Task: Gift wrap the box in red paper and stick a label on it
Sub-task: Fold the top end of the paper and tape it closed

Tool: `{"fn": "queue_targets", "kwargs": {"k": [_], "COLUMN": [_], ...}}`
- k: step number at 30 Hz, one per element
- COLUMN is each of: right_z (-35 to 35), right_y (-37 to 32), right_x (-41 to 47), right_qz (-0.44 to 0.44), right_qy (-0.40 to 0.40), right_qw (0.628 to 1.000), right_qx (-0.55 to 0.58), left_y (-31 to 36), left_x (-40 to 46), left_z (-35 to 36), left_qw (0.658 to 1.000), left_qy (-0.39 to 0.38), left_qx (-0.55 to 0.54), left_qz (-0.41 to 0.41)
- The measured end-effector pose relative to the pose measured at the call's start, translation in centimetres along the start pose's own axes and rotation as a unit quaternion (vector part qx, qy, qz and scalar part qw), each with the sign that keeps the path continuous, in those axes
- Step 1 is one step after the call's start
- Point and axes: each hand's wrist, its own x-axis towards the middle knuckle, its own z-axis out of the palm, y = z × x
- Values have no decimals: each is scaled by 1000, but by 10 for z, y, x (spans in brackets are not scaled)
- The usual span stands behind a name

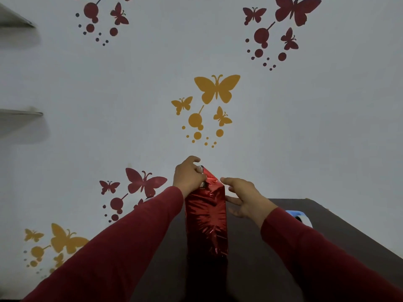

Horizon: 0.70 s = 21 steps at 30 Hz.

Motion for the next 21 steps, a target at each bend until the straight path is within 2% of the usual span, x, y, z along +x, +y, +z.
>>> {"fn": "queue_targets", "kwargs": {"k": [4,11,16,21], "right_z": [2,-1,-7,-12], "right_y": [-2,-5,-4,-6], "right_x": [-3,-3,-3,-8], "right_qz": [-8,-6,5,-14], "right_qy": [-6,-33,-39,-39], "right_qw": [1000,997,994,993], "right_qx": [-28,-66,-99,-110], "left_y": [1,-5,-8,-3], "left_x": [-5,-15,-16,-18], "left_z": [2,4,5,6], "left_qw": [999,991,971,959], "left_qy": [9,-84,-94,-81], "left_qx": [-34,-80,-183,-240], "left_qz": [30,-71,-122,-127]}}
